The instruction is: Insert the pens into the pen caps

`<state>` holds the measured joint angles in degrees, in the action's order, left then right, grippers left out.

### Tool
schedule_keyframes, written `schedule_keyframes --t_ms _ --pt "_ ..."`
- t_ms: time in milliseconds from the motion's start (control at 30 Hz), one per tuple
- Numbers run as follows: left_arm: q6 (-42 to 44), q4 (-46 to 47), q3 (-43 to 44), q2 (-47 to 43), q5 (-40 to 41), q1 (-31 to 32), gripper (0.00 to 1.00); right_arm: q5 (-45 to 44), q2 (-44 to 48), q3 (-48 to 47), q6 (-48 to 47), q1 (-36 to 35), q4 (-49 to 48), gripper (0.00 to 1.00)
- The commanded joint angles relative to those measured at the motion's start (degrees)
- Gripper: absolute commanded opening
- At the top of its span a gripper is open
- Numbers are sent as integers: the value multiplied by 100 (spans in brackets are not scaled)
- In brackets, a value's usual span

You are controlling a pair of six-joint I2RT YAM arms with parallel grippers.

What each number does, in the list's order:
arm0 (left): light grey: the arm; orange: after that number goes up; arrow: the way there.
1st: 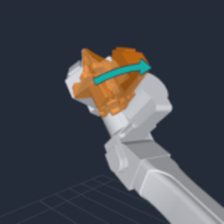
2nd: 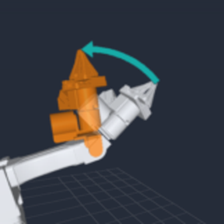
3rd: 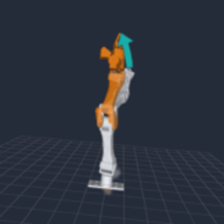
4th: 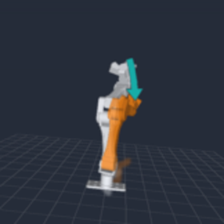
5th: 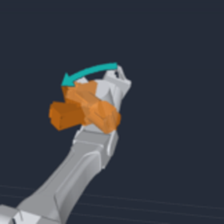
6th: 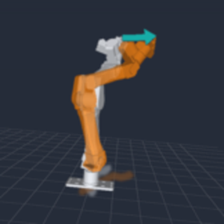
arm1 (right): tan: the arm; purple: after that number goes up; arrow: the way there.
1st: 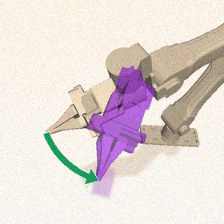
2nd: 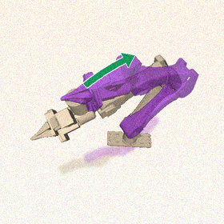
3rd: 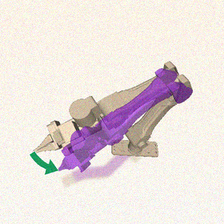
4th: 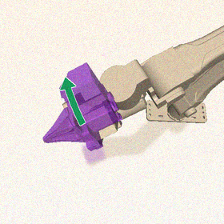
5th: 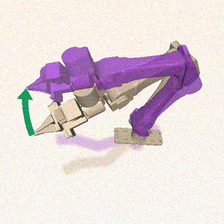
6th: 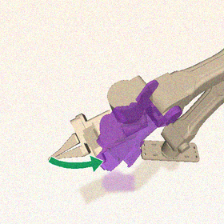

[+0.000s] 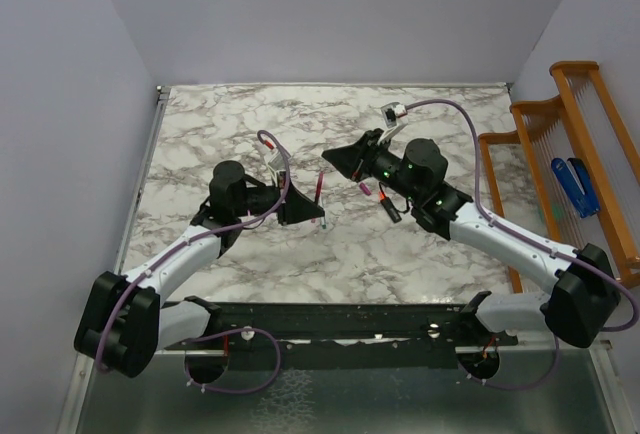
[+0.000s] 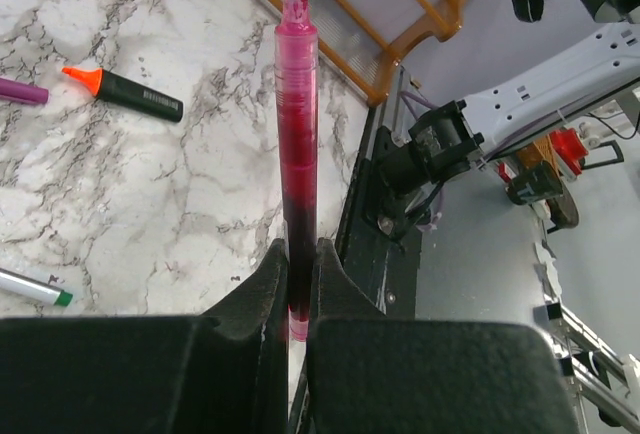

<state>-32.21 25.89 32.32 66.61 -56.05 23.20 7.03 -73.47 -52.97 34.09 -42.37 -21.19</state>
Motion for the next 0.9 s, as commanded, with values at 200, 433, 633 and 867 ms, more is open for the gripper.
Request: schedule_keyframes --t_ms 200,433,633,867 --pt "-233 513 -76 -169 -305 -26 0 -262 47 16 57 -182 -407 6" --pt "-255 531 -89 -216 -394 -26 0 -273 -27 -1 59 -226 -460 5" --pt "-251 540 -83 -220 -378 -26 0 -248 14 -54 11 -286 -360 4" --pt "-233 540 -42 -241 -319 -35 0 -226 94 -45 10 -363 -253 2"
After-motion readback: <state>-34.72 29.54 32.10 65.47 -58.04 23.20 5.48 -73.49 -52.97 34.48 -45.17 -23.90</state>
